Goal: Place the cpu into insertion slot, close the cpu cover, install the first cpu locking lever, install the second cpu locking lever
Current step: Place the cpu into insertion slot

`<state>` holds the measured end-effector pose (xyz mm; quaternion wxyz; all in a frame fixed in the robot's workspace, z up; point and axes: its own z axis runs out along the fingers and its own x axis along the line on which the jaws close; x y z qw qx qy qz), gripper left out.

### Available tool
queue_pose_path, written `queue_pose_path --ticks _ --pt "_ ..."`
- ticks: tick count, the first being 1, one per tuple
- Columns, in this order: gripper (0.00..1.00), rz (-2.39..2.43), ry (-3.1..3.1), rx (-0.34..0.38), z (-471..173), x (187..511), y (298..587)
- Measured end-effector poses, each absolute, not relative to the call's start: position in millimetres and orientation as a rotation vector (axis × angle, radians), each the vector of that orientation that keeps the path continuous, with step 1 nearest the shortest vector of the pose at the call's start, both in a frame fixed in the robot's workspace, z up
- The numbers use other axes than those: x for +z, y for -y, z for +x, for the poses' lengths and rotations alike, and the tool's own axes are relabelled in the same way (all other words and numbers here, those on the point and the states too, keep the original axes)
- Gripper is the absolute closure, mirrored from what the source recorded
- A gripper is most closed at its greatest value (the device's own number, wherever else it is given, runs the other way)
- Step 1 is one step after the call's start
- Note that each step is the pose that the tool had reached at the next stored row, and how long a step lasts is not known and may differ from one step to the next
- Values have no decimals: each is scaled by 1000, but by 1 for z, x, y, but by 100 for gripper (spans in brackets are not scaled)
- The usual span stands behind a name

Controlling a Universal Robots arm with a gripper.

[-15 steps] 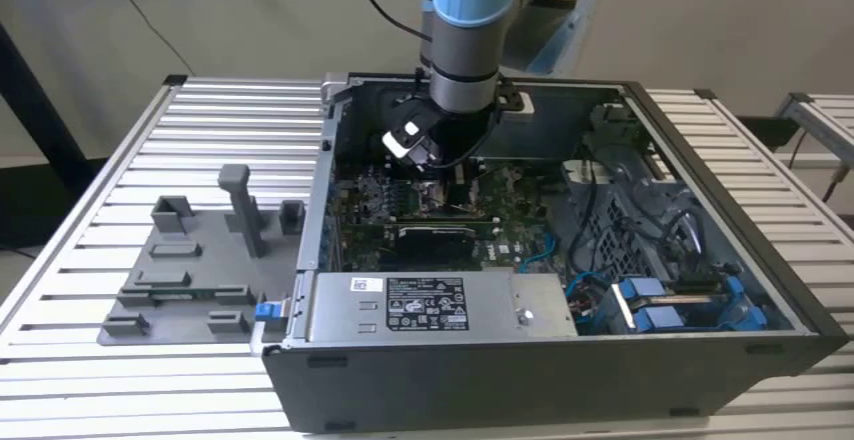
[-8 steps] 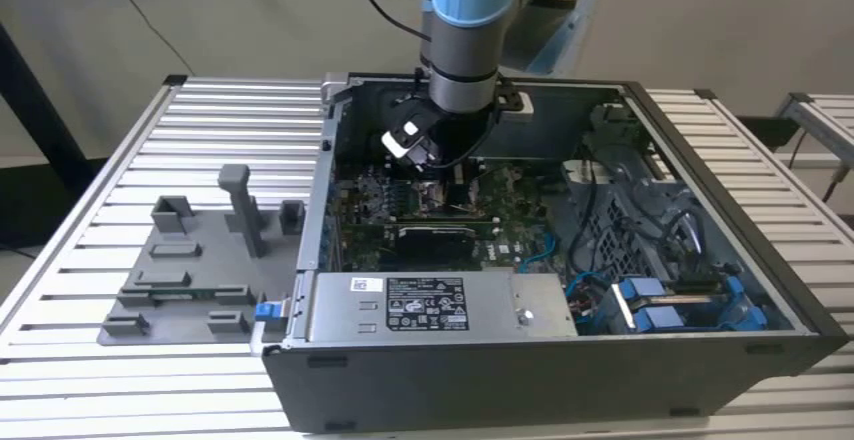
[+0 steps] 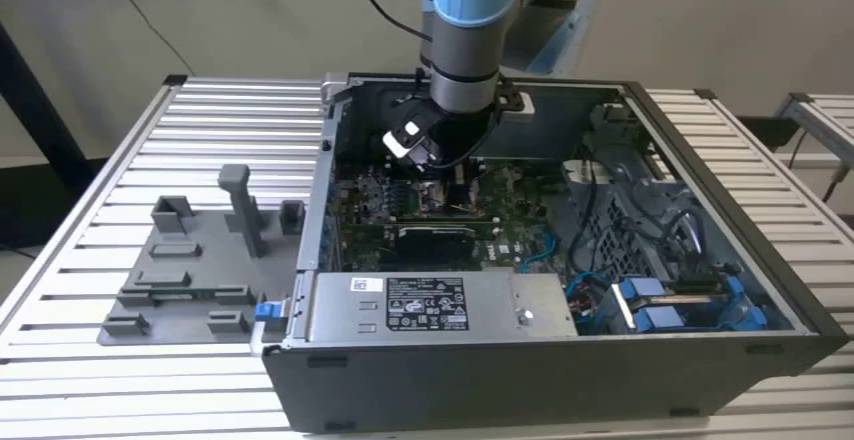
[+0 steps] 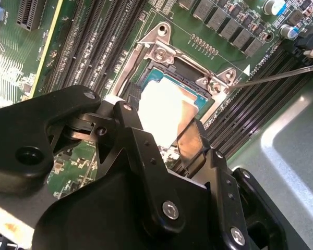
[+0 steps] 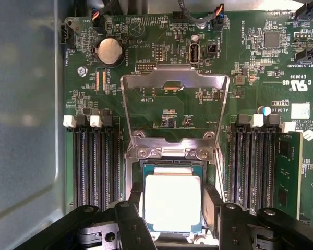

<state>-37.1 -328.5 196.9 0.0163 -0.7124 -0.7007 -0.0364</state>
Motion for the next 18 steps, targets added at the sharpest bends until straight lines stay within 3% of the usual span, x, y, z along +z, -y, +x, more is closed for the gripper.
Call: queue_pose_path --ticks 16,18 --pt "46 -2215 2179 -115 -37 196 328" --pt "38 -2215 2178 -115 -37 196 328"
